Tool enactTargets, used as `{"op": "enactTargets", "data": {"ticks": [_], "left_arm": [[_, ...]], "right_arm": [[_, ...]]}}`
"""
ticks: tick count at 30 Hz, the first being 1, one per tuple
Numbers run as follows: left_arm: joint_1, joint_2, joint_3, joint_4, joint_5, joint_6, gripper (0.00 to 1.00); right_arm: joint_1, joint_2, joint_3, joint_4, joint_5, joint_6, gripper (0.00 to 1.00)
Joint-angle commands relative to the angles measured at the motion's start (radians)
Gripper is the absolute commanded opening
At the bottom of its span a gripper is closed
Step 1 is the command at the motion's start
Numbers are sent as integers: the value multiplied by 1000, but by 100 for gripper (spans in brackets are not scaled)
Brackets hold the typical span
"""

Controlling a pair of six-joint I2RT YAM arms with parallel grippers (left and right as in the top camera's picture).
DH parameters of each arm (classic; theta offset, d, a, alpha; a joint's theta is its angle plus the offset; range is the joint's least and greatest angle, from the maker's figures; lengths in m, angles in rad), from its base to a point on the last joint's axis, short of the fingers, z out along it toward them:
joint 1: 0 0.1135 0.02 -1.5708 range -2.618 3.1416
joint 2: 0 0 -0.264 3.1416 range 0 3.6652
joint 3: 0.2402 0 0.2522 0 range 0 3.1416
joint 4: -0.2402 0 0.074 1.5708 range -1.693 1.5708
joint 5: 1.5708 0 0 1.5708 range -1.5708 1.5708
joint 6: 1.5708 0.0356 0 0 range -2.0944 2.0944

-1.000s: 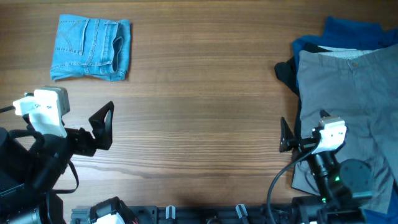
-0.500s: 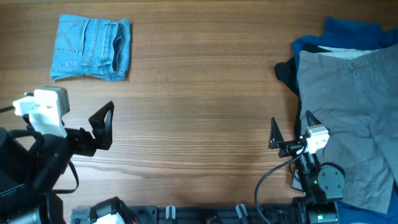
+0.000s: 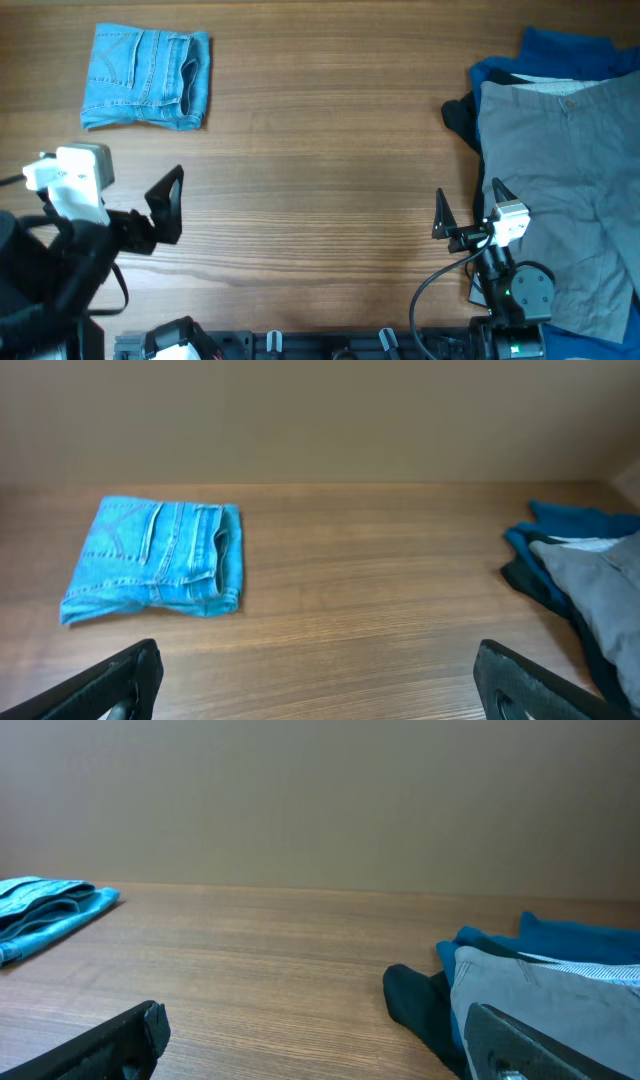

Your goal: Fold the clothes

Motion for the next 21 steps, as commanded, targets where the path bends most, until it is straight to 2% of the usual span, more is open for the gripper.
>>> {"op": "enactTargets", "data": {"ticks": [1,3,5,9,12,14,17,19,21], "left_arm": [[-65,-69,10,12,-39,20,100],[-114,-110,-6,14,-38,10,100],[-159,-172,-85,102,-38,-11,100],[-223,-392,-426,423,-35,-40,100],[-246,-534,-691,609,-35,-147,100],[-246,-631,-929,854,-36,-224,100],[-246,-737,-1170,1112,-39,-285,100],[-251,-734,-1279,1275,-39,-331,100],[-261,-734,-1299,1248,-75,-328,100]], "right_arm": [[-5,-5,-1,3,-13,16,100],[-5,-5,-1,3,-13,15,100],[-5,-5,-1,3,-13,16,100],[-5,-5,-1,3,-13,16,100],[-5,-5,-1,3,-13,16,100],[-5,-5,-1,3,-13,16,100],[-5,-5,-1,3,-13,16,100],[-5,-5,-1,3,-13,16,100],[-5,-5,-1,3,-13,16,100]]}}
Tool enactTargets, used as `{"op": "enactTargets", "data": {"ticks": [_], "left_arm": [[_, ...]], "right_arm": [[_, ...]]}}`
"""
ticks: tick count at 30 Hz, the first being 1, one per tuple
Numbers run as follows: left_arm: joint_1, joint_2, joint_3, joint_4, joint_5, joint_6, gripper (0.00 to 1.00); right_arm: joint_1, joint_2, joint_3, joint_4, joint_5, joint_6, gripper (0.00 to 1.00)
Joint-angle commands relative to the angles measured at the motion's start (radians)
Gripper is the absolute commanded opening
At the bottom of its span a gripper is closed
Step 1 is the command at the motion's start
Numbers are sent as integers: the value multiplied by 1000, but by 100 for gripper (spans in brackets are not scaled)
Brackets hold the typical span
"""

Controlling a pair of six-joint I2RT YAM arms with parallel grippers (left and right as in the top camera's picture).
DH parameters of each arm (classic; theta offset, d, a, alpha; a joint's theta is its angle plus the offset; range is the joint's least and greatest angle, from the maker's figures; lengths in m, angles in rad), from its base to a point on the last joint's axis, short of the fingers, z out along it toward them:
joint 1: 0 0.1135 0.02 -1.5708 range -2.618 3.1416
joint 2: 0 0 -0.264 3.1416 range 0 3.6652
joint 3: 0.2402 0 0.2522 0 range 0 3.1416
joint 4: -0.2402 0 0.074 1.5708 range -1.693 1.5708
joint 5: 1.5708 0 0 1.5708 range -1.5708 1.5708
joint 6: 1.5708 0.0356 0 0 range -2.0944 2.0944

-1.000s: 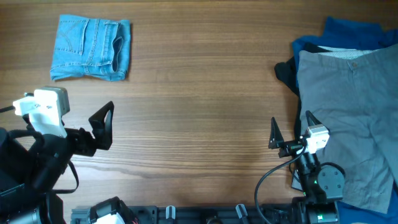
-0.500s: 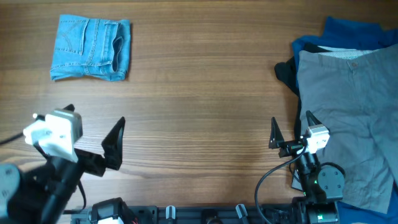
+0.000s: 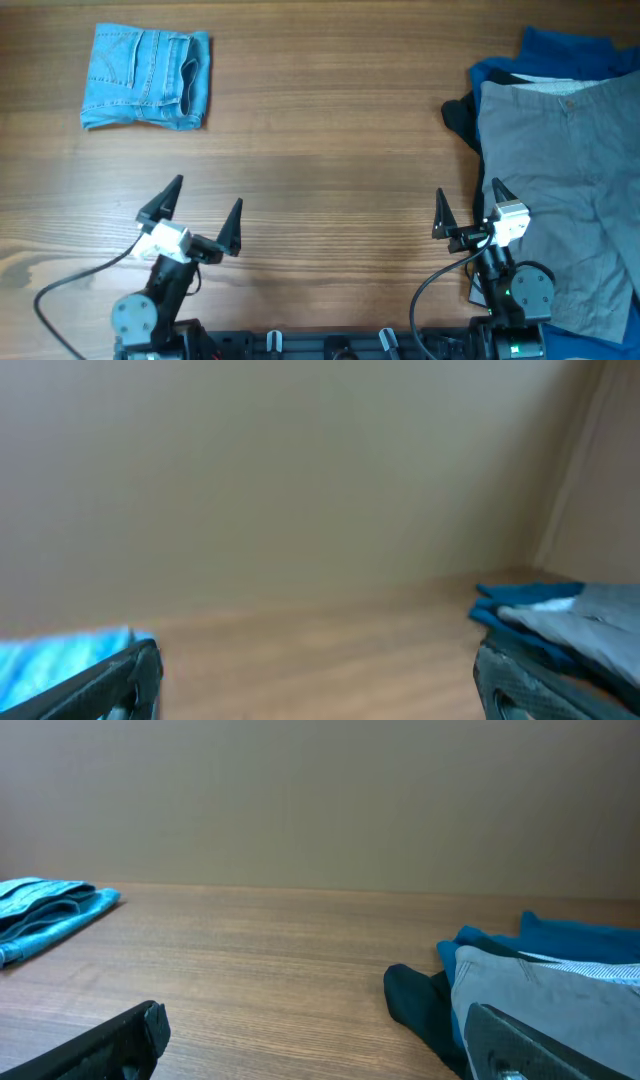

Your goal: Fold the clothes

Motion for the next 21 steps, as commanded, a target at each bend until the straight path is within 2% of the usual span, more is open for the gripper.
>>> {"op": "enactTargets", "data": {"ticks": [1,5,21], "left_arm": [[-26,-13,-29,-38,-85,-51,100],[-71,-13,-29,-264,-227,-50,100],[-72,-12,-29,-261,-233,-51,100]], "right_arm": [[-5,-5,-1,3,-13,12,100],[-5,-5,-1,3,-13,12,100],[-5,-5,-1,3,-13,12,100]]}}
